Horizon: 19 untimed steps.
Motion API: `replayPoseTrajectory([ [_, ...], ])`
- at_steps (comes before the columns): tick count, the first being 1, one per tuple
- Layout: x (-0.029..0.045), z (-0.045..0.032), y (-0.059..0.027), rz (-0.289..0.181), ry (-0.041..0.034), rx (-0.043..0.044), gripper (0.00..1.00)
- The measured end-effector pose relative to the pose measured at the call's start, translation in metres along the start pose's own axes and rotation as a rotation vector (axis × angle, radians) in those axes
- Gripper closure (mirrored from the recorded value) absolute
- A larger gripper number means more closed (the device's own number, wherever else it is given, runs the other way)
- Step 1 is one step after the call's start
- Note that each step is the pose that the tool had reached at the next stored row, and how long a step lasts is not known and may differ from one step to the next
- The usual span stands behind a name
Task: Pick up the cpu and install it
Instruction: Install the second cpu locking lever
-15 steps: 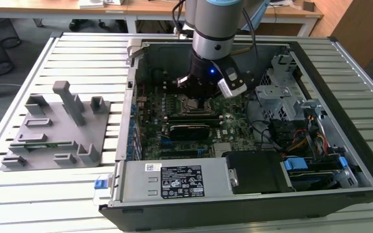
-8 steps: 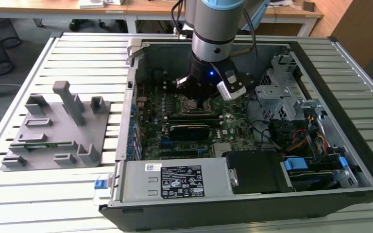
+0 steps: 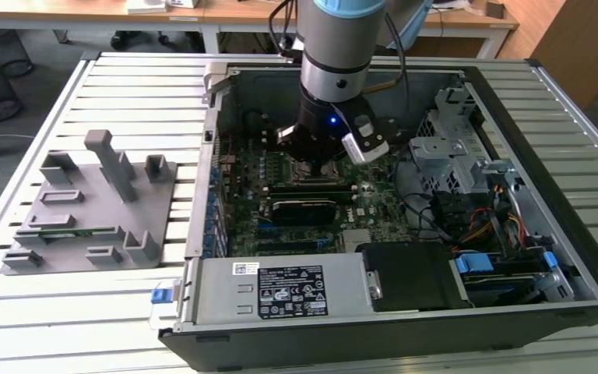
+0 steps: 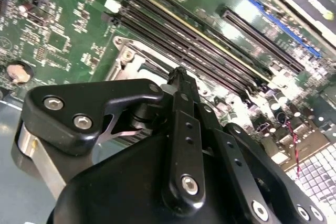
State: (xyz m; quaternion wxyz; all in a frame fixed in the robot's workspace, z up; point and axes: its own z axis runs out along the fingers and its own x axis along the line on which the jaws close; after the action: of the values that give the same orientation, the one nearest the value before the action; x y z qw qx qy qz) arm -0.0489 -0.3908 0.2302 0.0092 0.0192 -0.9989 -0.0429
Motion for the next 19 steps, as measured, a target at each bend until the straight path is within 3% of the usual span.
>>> replayPoseTrajectory([
  [5,0.0089,0.0002,-0.0008,0.0,0.0,0.0,0.89],
  [19,0.0139,0.0085,-0.0061,0.0,0.0,-0.0033,0.89],
])
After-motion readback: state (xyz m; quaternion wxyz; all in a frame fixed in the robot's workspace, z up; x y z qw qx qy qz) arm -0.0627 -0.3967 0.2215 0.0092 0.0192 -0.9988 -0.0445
